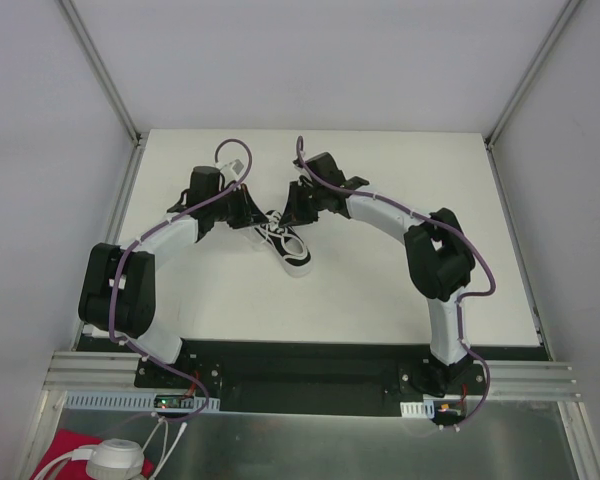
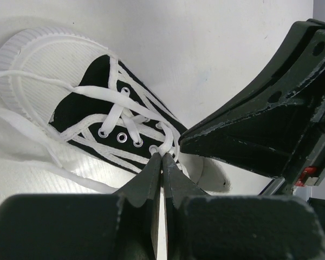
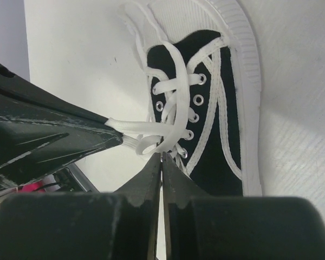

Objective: Tie the shoes
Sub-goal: Cross the shoelace with the shoelace.

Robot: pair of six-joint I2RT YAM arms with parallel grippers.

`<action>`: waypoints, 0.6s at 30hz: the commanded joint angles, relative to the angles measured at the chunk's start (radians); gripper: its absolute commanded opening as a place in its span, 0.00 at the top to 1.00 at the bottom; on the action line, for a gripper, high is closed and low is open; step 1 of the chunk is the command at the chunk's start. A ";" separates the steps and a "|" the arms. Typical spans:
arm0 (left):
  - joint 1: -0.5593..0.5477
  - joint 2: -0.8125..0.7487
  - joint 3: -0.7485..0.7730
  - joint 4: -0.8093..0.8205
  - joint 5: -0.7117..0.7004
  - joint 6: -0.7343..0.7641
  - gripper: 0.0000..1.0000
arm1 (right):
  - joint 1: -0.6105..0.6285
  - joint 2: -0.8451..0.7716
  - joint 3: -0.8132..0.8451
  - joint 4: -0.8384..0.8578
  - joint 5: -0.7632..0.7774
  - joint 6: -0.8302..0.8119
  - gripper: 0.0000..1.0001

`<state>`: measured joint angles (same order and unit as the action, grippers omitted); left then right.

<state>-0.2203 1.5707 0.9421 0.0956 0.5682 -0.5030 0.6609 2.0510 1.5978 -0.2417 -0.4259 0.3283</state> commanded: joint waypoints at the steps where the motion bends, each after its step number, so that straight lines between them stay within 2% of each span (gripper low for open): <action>1: 0.010 0.003 0.027 -0.008 0.013 0.034 1.00 | 0.009 -0.015 -0.032 0.016 0.021 0.000 0.94; 7: 0.010 0.003 0.031 -0.010 0.016 0.034 1.00 | 0.008 -0.025 -0.045 0.022 0.029 0.002 0.93; 10: 0.010 0.005 0.027 -0.010 0.016 0.034 1.00 | 0.008 -0.022 -0.044 0.022 0.030 0.002 0.88; 18: 0.012 -0.005 0.024 -0.010 0.012 0.035 1.00 | 0.011 -0.031 -0.062 0.028 0.036 0.005 0.88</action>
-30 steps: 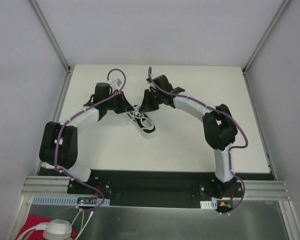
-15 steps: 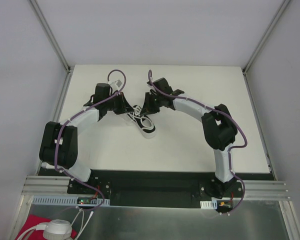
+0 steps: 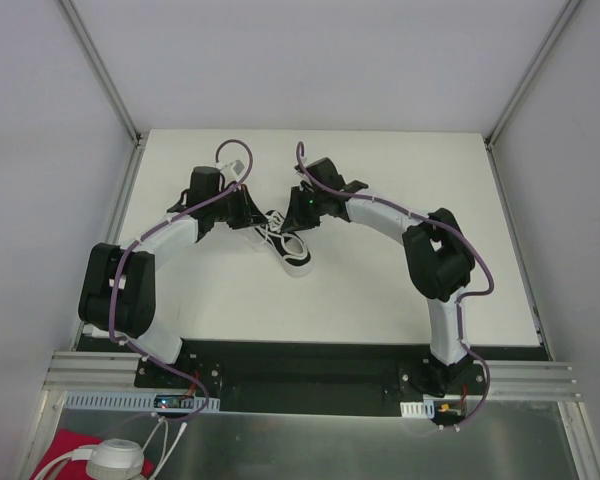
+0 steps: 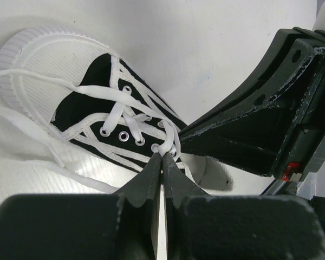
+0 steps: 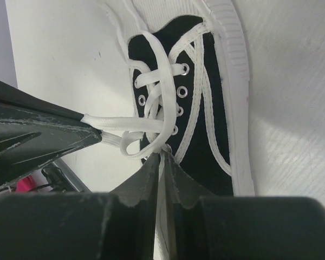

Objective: Tie the shoes
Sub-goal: Cross the shoelace with the shoelace.

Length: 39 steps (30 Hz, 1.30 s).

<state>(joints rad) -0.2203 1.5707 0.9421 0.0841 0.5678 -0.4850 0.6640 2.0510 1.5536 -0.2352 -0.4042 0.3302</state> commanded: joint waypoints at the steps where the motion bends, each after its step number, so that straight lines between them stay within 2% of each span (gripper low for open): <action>1: 0.012 -0.003 0.026 0.000 0.012 0.019 1.00 | 0.008 -0.037 -0.027 0.027 0.025 0.003 0.88; 13: 0.012 0.002 0.023 0.000 0.020 0.014 1.00 | 0.008 -0.104 -0.064 0.039 0.071 -0.007 0.83; 23: 0.012 -0.001 0.018 -0.001 0.020 0.016 1.00 | 0.013 -0.075 -0.049 0.037 0.051 -0.007 0.84; 39: 0.012 -0.003 0.006 -0.006 0.020 0.017 1.00 | 0.028 0.018 0.105 -0.007 0.050 -0.013 0.85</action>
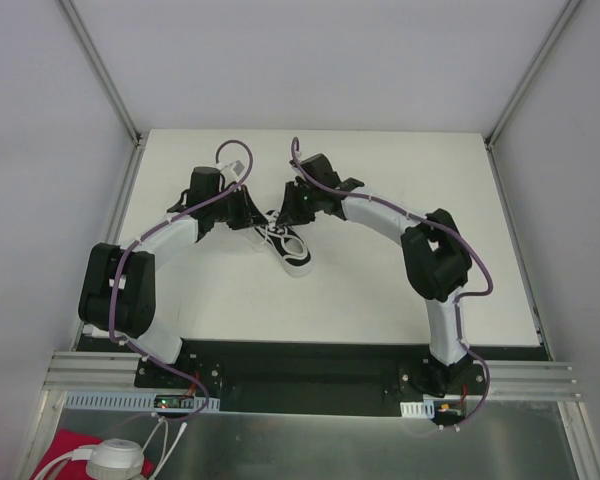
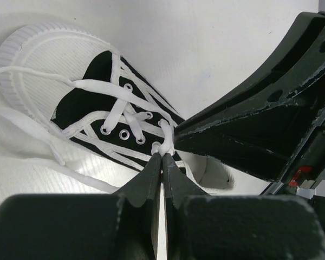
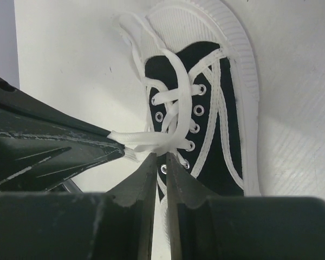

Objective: Tie the shoes
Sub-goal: Cross the shoelace with the shoelace.

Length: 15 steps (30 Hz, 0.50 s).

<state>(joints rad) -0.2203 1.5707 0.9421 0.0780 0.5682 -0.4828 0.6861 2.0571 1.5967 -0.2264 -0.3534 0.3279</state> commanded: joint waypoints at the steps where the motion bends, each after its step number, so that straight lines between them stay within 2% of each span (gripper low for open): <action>1: 0.012 -0.003 0.004 0.000 0.019 0.015 1.00 | 0.006 0.017 0.069 -0.016 0.002 -0.010 0.85; 7: 0.012 -0.003 0.006 -0.007 0.015 0.015 1.00 | 0.006 0.060 0.147 -0.044 -0.013 -0.009 0.85; 15: 0.012 0.028 0.021 -0.023 0.015 0.012 1.00 | 0.003 -0.031 0.057 -0.019 0.024 -0.027 0.84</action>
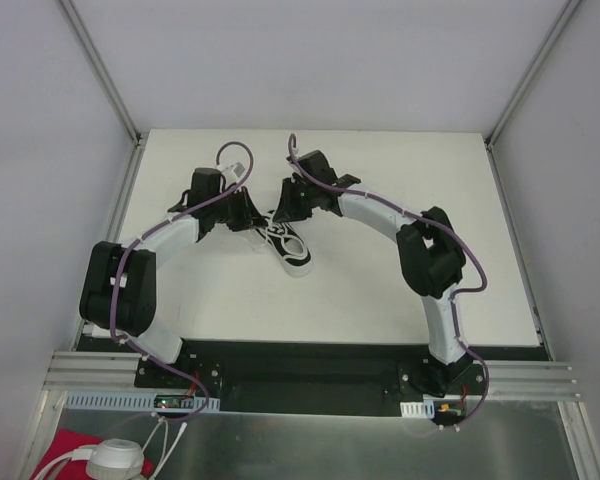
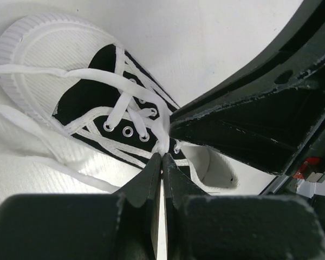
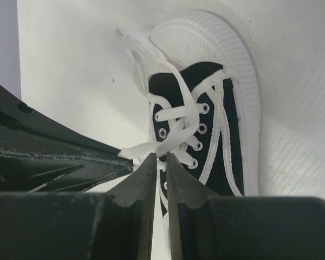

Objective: Tie the shoes
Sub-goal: Cross the shoelace with the shoelace.

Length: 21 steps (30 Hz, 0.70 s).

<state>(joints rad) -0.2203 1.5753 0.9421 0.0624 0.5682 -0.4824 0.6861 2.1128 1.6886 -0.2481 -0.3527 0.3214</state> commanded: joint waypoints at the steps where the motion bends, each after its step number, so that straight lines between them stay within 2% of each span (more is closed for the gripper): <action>1: 0.012 0.029 0.023 -0.007 0.013 0.011 1.00 | 0.000 -0.097 -0.050 0.004 0.027 -0.021 0.84; 8: 0.012 0.035 0.026 -0.009 0.013 0.014 1.00 | -0.003 -0.163 -0.164 0.047 0.061 -0.009 0.82; 21: 0.012 0.035 0.034 -0.012 0.015 0.015 1.00 | 0.000 -0.125 -0.129 0.040 0.050 -0.016 0.81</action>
<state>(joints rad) -0.2203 1.6142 0.9421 0.0586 0.5682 -0.4824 0.6842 2.0148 1.5265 -0.2142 -0.3031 0.3164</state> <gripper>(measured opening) 0.006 0.187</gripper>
